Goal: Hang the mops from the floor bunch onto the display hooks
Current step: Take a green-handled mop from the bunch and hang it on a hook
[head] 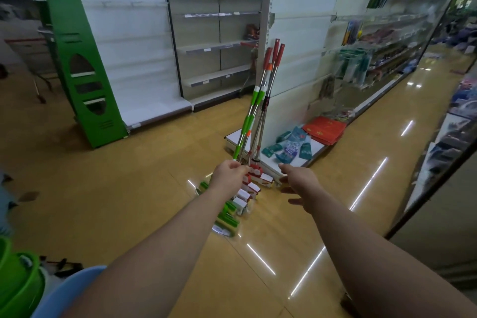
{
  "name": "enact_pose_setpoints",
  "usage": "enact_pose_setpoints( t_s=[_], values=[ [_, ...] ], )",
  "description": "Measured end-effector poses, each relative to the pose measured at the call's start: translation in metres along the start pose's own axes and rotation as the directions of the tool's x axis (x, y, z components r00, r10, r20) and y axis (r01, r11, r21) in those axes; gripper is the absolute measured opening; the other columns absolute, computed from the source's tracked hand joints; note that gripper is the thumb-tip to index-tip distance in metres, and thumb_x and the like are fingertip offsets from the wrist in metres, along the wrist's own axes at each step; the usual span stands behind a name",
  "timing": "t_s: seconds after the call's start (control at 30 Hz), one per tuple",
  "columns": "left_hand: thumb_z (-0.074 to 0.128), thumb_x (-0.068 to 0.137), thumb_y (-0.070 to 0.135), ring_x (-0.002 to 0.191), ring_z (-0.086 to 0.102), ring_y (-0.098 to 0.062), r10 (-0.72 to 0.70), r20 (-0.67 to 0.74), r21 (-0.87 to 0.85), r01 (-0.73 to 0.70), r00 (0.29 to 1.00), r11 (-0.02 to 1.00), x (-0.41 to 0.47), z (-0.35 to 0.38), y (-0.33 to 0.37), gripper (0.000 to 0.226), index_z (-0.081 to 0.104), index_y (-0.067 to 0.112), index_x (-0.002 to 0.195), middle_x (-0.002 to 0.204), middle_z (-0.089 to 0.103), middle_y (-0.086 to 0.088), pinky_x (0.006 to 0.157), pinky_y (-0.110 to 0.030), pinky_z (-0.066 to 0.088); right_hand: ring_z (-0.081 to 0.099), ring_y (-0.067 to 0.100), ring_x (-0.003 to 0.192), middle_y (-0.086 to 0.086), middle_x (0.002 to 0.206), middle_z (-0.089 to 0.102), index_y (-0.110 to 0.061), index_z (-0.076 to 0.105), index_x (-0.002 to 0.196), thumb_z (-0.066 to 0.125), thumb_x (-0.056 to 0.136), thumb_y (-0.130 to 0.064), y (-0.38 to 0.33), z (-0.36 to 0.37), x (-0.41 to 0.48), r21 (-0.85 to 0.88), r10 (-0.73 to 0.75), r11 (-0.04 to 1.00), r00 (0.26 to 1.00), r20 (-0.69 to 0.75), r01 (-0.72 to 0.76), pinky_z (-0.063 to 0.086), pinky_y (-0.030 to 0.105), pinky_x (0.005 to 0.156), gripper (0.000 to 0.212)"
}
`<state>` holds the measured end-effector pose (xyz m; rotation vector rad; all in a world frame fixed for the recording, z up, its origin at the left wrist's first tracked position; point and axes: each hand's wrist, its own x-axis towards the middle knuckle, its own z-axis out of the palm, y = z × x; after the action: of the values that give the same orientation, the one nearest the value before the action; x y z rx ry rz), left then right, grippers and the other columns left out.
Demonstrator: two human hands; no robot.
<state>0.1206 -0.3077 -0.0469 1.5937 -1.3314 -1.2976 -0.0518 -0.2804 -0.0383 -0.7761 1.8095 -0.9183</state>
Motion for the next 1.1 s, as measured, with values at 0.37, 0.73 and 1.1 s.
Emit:
enact_pose_setpoints(
  t_s=[0.37,0.73,1.1],
  values=[
    [0.061,0.097,0.036,0.110,0.064,-0.026,-0.029,-0.053,0.049,0.031,0.998,0.998,0.108,0.003,0.020,0.033,0.060,0.017,0.124,0.116,0.066,-0.007,0.082,-0.033,0.046,0.067,0.030,0.105,0.009,0.108,0.069,-0.016,0.060,0.092,0.058,0.102,-0.038,-0.047,0.029,0.108,0.075,0.004,0.997,0.999,0.044,-0.007,0.054,0.049,0.090,0.024],
    [0.061,0.098,0.035,0.107,0.065,-0.025,-0.040,-0.127,0.046,0.046,0.991,0.998,0.254,0.076,0.072,0.018,0.057,0.024,0.111,0.119,0.064,-0.004,0.080,-0.036,0.050,0.068,0.036,0.116,0.021,0.127,0.069,-0.014,0.060,0.085,0.057,0.103,-0.034,-0.110,-0.009,0.264,0.047,-0.013,0.999,0.993,0.117,0.007,0.054,0.039,0.076,0.027],
    [0.061,0.097,0.035,0.108,0.065,-0.026,-0.024,-0.102,0.087,0.032,0.995,0.996,0.380,0.122,0.109,0.022,0.060,0.023,0.115,0.107,0.066,0.000,0.082,-0.036,0.050,0.070,0.037,0.114,0.018,0.121,0.071,-0.011,0.065,0.097,0.056,0.103,-0.035,-0.162,-0.030,0.376,0.071,0.003,0.997,0.996,0.086,-0.010,0.057,0.046,0.095,0.026]
  ],
)
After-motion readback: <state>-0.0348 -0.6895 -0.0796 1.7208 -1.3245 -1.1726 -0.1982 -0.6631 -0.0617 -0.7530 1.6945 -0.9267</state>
